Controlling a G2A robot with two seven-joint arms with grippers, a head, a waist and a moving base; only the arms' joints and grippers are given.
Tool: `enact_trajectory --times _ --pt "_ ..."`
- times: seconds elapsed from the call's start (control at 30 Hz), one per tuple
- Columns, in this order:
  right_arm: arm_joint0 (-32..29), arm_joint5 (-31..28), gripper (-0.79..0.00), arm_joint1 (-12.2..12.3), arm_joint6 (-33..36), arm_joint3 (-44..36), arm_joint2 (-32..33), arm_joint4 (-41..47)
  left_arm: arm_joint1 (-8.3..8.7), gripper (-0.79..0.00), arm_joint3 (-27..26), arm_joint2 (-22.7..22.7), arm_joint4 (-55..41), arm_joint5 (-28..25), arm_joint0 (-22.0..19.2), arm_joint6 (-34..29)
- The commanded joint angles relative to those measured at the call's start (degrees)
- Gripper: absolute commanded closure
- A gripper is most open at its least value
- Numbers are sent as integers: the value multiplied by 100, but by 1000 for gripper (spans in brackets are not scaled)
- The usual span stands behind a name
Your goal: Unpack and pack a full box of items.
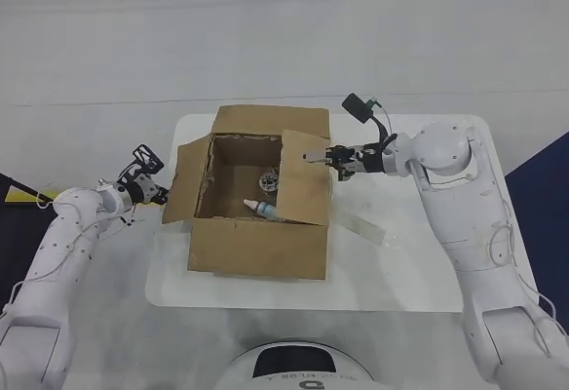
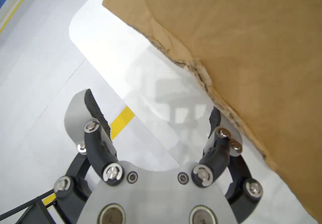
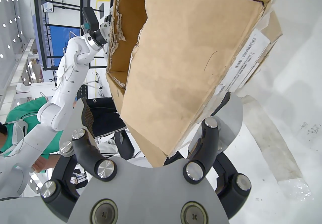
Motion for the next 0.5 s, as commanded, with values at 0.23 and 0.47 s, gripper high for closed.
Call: enact_trajectory --times 0.23,0.47 --pt "-51 2 -785 60 -70 -5 -45 103 25 -785 480 -252 -2103 -1263 -325 -241" --pt "-93 -50 -785 106 -136 -3 -46 223 292 -785 -751 -98 -3721 -1263 -130 -990"
